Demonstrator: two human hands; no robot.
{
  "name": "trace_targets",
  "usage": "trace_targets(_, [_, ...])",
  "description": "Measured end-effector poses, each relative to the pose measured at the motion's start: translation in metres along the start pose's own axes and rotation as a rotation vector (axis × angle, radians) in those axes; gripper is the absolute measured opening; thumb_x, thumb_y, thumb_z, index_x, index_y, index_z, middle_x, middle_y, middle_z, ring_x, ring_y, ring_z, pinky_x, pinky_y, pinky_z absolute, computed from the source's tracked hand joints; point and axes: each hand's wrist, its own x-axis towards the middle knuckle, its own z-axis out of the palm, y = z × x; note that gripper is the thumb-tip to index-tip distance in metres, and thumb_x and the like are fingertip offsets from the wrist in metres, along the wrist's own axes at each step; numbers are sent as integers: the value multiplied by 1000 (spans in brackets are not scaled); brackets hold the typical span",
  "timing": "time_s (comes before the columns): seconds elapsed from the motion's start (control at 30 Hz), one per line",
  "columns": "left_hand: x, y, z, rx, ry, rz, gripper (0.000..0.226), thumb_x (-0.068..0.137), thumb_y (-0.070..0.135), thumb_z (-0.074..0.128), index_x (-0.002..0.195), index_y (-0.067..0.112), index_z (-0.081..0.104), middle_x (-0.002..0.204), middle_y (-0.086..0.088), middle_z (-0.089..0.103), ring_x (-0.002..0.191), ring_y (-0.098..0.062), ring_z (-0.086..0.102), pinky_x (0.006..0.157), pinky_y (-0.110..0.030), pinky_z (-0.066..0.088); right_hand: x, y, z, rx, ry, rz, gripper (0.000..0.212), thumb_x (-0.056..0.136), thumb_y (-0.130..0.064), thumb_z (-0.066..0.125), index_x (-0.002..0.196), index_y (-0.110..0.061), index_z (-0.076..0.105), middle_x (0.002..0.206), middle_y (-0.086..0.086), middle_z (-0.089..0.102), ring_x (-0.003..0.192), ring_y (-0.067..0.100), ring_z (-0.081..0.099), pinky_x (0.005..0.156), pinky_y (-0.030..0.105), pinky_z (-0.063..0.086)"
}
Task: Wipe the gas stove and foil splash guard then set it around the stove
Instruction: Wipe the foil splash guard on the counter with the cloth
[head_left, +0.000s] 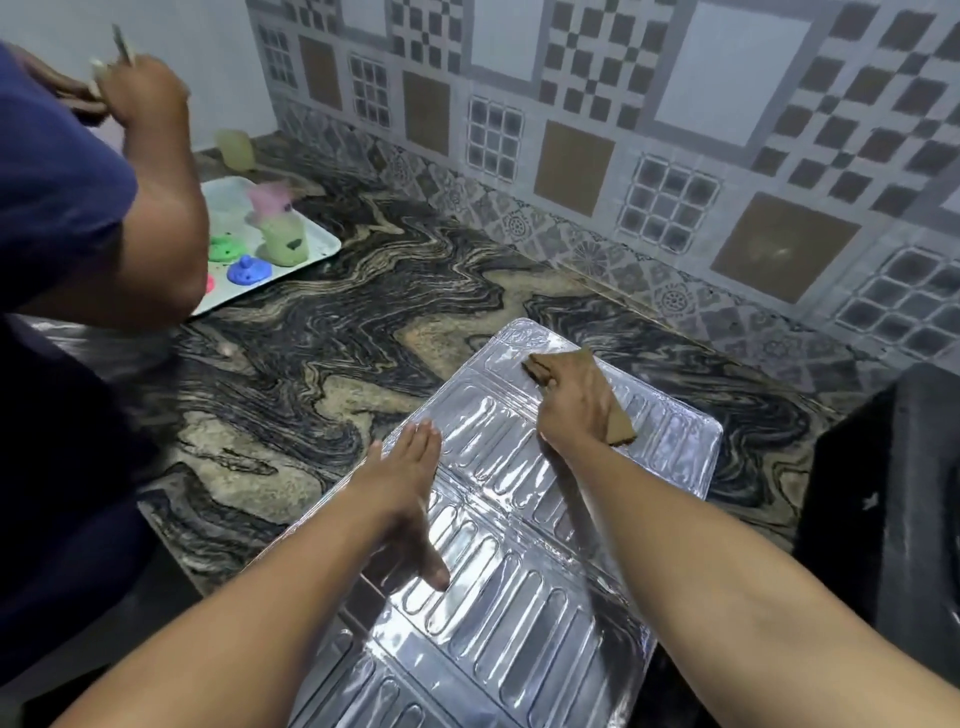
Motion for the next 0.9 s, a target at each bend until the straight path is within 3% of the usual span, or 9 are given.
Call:
trace_targets(0.1, [2, -1, 3, -9, 2, 1, 163, 44, 66, 83, 143, 12, -35, 147, -3, -40, 140, -20, -30, 112, -46, -19, -4, -10, -2, 32, -27, 135, 32, 97, -13, 43, 125, -19, 57, 139, 10, 46, 136, 31, 31, 111, 41, 19])
trace_targets(0.23, [6, -2, 5, 12, -5, 6, 166, 43, 67, 84, 143, 11, -36, 145, -3, -43, 139, -20, -33, 111, -45, -21, -19, -36, 16, 149, -235, -311, 32, 103, -30, 36, 131, -30, 52, 140, 5, 42, 131, 28, 34, 108, 43, 31])
trace_targets(0.3, [7, -3, 4, 3, -15, 5, 166, 43, 66, 84, 142, 11, -36, 145, -4, -44, 139, -22, -34, 110, -46, -21, -8, -39, 24, 99, -299, -353, 38, 103, -33, 35, 139, -28, 45, 149, 4, 37, 137, 29, 28, 113, 44, 24])
trace_targets(0.5, [8, -2, 5, -16, -28, -13, 166, 41, 67, 84, 140, 13, -38, 143, -2, -45, 137, -19, -35, 114, -47, -20, 30, -30, 17, 107, -245, -263, 39, 104, -27, 37, 141, -23, 47, 152, 3, 40, 138, 25, 32, 116, 38, 16])
trace_targets(0.7, [9, -5, 9, -26, -16, -18, 168, 39, 67, 84, 139, 15, -40, 143, 0, -45, 137, -20, -35, 109, -45, -23, 40, -14, 5, 117, -114, -132, 37, 101, -18, 37, 137, -17, 46, 141, 8, 50, 125, 29, 42, 103, 38, 31])
trace_targets(0.83, [9, -2, 6, -26, -35, -21, 171, 28, 71, 77, 140, 14, -39, 146, -2, -43, 138, -20, -35, 112, -47, -22, 37, 0, -1, 16, -31, 60, 41, 101, -15, 36, 141, -6, 41, 151, 12, 38, 141, 27, 27, 117, 37, 13])
trace_targets(0.9, [8, -1, 3, -31, -45, -24, 172, 23, 72, 73, 140, 13, -39, 148, -3, -42, 139, -21, -34, 114, -49, -20, 28, -5, -3, -1, 2, 131, 38, 100, -18, 38, 137, -10, 46, 150, 12, 38, 141, 29, 24, 116, 37, 12])
